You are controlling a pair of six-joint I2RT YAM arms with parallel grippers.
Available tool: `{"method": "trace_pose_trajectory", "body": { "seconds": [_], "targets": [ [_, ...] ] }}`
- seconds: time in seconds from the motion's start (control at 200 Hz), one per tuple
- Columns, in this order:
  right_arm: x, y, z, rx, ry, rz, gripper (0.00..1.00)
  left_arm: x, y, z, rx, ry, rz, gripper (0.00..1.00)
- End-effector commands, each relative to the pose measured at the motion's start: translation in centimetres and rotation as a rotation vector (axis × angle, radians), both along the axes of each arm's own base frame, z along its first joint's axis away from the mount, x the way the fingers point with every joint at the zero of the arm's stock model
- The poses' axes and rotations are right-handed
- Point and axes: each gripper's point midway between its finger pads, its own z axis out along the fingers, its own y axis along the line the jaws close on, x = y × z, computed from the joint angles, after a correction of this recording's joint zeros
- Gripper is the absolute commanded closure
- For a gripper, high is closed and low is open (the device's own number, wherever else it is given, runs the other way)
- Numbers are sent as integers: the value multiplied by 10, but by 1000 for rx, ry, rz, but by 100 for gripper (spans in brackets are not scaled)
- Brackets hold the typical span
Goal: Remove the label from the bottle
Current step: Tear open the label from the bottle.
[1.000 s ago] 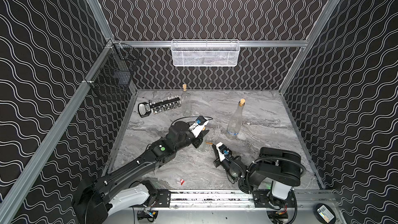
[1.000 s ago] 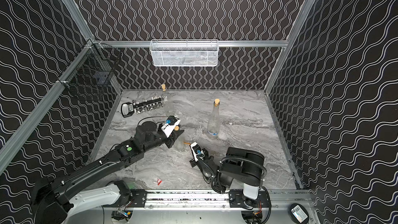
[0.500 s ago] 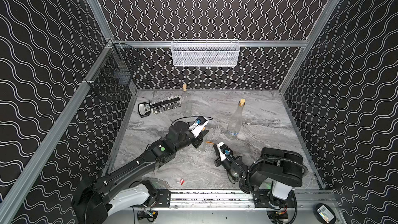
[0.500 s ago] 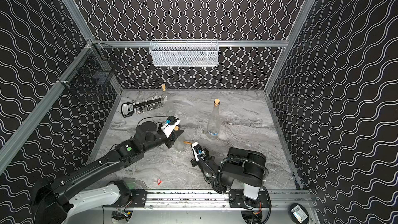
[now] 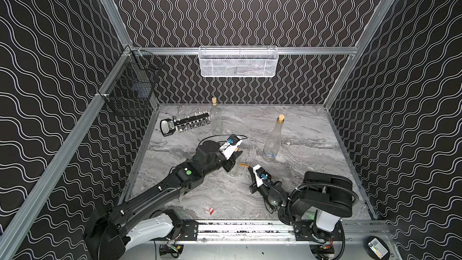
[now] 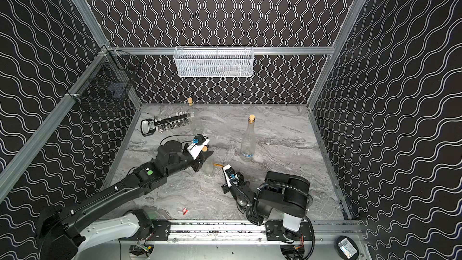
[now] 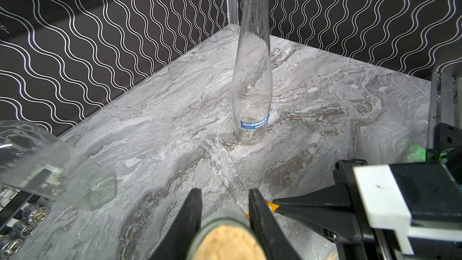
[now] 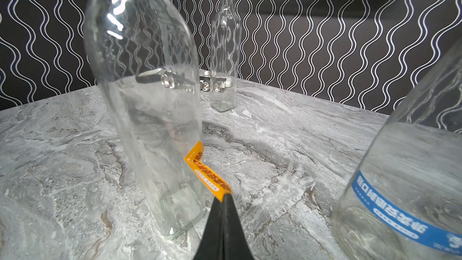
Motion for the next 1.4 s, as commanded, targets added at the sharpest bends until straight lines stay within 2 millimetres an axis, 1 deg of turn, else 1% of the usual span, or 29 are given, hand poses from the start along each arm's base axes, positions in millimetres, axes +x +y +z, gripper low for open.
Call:
{"method": "trace_pose_trajectory", "body": {
  "seconds": [0.0, 0.576, 0.921, 1.391],
  "targets": [
    [1, -5, 33, 140, -61, -23, 100, 0, 10, -21, 105, 27, 10, 100],
    [0, -8, 34, 146, -58, -23, 100, 3, 12, -24, 121, 27, 11, 100],
    [1, -9, 33, 140, -60, -31, 100, 4, 12, -21, 112, 27, 11, 100],
    [0, -12, 35, 143, -61, -38, 100, 1, 10, -21, 109, 35, -12, 100]
  ]
}}
